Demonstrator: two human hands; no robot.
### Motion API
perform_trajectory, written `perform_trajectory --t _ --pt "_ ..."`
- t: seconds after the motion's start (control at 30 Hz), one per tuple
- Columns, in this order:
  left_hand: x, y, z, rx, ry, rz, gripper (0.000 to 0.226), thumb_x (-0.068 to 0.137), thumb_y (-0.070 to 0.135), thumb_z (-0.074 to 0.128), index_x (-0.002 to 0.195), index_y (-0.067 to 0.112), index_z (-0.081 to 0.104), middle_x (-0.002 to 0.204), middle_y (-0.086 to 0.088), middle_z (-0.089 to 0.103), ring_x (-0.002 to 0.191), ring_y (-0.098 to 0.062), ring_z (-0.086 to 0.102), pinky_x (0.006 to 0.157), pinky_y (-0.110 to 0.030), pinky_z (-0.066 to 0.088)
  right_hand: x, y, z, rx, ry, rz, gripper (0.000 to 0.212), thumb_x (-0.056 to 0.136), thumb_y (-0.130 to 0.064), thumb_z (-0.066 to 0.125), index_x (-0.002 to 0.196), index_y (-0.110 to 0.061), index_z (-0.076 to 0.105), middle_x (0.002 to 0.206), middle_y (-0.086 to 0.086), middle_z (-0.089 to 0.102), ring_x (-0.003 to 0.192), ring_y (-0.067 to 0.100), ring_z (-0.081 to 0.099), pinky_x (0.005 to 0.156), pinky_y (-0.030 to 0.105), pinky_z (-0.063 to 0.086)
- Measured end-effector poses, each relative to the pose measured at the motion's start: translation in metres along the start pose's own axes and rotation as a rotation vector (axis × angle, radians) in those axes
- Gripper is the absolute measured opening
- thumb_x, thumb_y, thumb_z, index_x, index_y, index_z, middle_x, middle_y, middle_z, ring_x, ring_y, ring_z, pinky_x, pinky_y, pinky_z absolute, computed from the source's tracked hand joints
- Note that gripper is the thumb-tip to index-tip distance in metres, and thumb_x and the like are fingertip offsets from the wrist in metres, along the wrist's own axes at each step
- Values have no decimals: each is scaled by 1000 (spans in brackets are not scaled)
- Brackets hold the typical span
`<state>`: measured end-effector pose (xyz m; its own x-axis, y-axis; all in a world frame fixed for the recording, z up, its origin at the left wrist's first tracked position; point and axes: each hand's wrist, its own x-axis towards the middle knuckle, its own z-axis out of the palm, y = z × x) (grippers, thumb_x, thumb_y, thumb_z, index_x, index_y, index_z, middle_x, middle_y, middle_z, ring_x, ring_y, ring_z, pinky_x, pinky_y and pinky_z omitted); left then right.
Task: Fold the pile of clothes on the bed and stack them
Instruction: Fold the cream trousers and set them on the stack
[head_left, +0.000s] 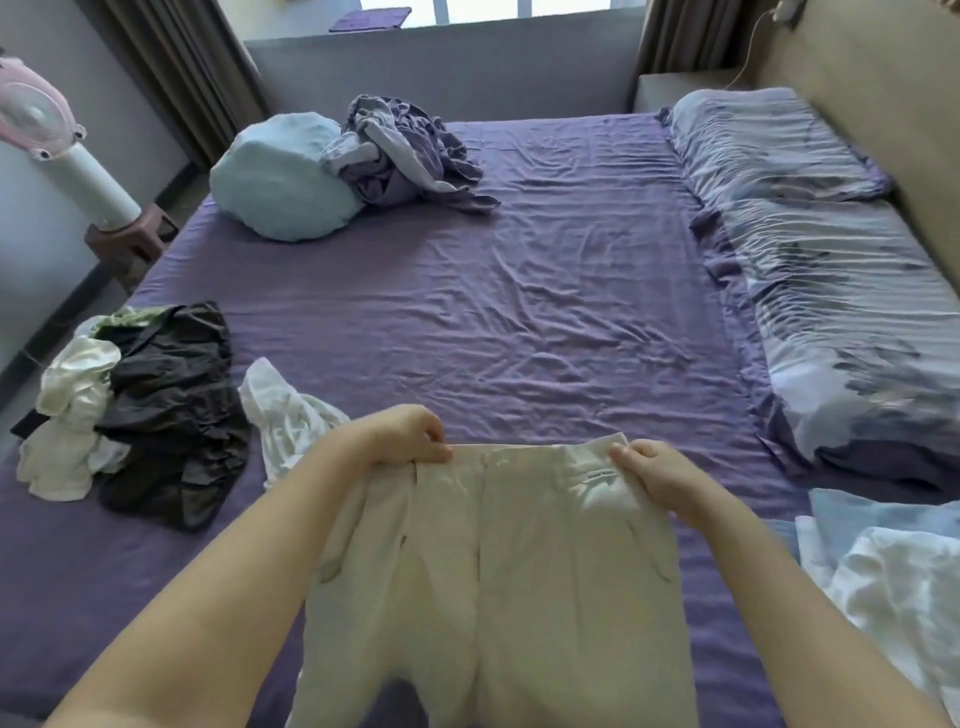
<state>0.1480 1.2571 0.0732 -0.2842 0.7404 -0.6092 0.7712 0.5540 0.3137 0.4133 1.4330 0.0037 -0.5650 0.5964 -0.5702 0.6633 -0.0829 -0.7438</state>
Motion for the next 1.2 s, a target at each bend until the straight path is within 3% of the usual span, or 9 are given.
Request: perform_trajectory --t 0.13,0.27,0.33,0.5,0.63,0.73,0.87,1.07,1.2 --pt "61 -14 56 39 37 -18 22 93 27 55 108 16 66 113 -1 63 105 -19 57 89 -32 46 42 32 28 -104 193 -33 24 97 -17 52 74 -10 49 67 -2 48 67 18 43 55 28 29" --pt "122 -34 85 153 35 -58 21 94 23 46 103 22 64 108 2 64 98 -23 61 67 -27 39 76 62 46 -73 304 -8 16 96 -12 52 81 -8 55 74 1 56 64 12 43 55 17 32" --pt "151 -41 90 211 94 -45 21 94 21 45 103 23 63 109 1 64 97 -25 61 68 -28 36 92 68 51 -59 361 -25 15 96 -11 52 82 -8 56 74 1 57 64 12 44 56 17 33" --pt "224 -59 95 269 203 36 22 94 16 45 104 24 63 110 3 65 103 -23 58 79 -32 29 139 68 63 -100 492 -60 11 95 -9 54 90 -6 64 84 9 67 76 24 55 63 25 31" --pt "271 -71 111 327 218 45 24 93 16 51 108 30 63 113 4 63 109 -21 53 91 -33 29 181 74 84 -375 609 -92 29 87 0 58 116 -4 64 113 17 66 106 37 57 89 44 44" --pt "287 -76 132 327 271 57 28 91 16 53 115 29 62 119 6 57 117 -22 45 92 -32 29 197 82 112 -551 600 -277 43 76 7 69 117 0 63 123 21 60 120 42 52 98 53 42" --pt "293 -74 150 98 460 230 25 86 8 61 107 16 71 114 -5 64 114 -30 51 84 -37 33 218 90 145 -561 442 -442 35 72 7 74 106 -1 69 109 14 68 112 36 61 91 52 48" --pt "305 -69 161 231 257 255 29 97 30 46 123 26 59 123 4 55 120 -22 40 90 -33 27 243 88 161 -527 329 -361 30 89 -15 64 118 -12 65 118 2 65 115 25 56 95 41 38" --pt "309 -68 160 109 197 148 31 95 37 50 121 24 58 117 4 61 116 -21 42 93 -29 29 249 86 158 -540 327 -291 26 89 -20 63 115 -17 66 111 2 63 110 27 51 91 32 30"
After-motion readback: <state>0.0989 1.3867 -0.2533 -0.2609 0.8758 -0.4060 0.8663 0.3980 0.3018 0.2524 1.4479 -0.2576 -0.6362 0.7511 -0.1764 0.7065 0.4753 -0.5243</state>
